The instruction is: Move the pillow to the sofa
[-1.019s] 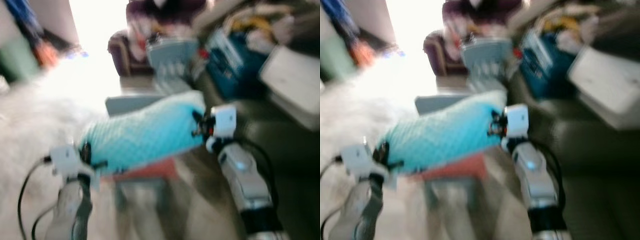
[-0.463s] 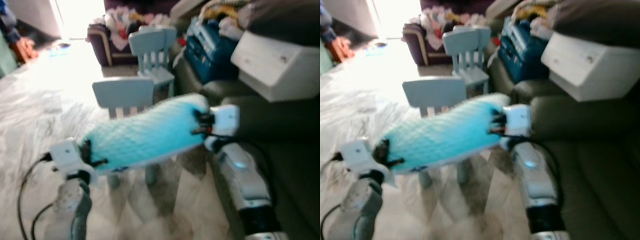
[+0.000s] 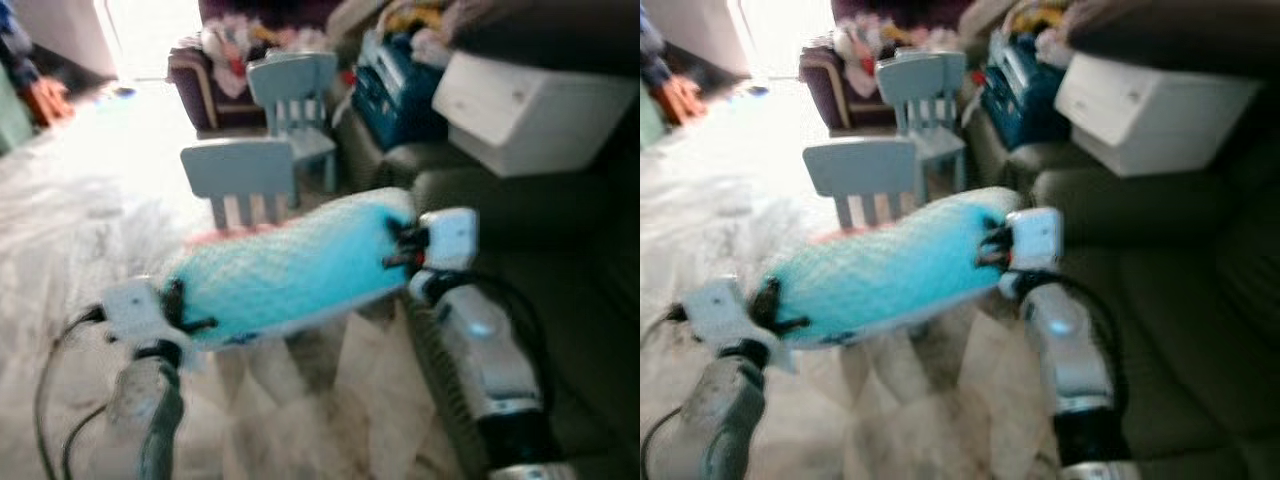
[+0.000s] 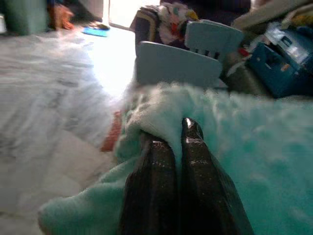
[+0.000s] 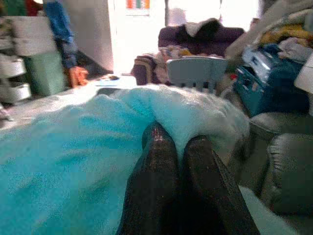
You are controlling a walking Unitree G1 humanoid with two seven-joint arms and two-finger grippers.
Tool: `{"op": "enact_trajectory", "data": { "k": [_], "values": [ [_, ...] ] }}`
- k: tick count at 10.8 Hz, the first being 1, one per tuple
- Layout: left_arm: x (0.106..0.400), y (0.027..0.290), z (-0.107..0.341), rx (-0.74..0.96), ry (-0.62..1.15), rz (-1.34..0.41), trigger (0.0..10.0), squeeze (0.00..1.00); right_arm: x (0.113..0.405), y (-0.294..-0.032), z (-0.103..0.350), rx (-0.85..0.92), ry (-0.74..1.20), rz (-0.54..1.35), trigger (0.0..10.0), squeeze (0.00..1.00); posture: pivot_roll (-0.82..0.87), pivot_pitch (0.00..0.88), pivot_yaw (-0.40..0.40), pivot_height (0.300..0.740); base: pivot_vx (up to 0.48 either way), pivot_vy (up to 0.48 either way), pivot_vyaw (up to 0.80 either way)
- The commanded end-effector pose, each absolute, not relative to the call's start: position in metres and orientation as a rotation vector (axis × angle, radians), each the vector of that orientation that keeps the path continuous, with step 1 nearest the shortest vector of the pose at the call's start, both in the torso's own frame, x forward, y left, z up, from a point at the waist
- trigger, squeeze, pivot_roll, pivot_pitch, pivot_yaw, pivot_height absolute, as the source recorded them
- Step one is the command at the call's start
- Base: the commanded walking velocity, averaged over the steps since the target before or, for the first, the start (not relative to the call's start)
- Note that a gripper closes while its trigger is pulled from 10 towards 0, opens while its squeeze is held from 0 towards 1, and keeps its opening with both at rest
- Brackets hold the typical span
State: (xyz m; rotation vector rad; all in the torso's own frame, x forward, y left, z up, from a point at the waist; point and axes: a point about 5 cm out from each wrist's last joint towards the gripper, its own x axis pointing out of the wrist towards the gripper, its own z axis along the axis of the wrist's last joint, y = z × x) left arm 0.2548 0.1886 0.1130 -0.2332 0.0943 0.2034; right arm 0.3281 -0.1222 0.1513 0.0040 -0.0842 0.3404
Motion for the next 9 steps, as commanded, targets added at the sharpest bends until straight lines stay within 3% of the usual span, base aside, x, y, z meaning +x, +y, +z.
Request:
{"op": "enact_trajectory", "data": {
  "k": [1,4,9],
  "values": [
    [0.2543,0.1852,0.1140,-0.244,0.092,0.191,10.0,0.00,0.3294,-0.1260,0.1564,-0.002,-0.100,0.332,10.0,0.00,-0.20,0.000,0.036,0.740,-0.311,0.000,0.00],
    [0.2546,0.1847,0.1140,-0.243,0.093,0.185,10.0,0.00,0.3295,-0.1260,0.1561,0.000,-0.098,0.333,10.0,0.00,-0.20,0.000,0.038,0.740,-0.309,0.000,0.00],
    [0.2566,0.1867,0.1130,-0.293,0.098,0.209,10.0,0.00,0.3326,-0.1274,0.1599,-0.006,-0.102,0.337,10.0,0.00,-0.21,0.000,0.028,0.740,0.000,0.000,0.00]
  ]
}}
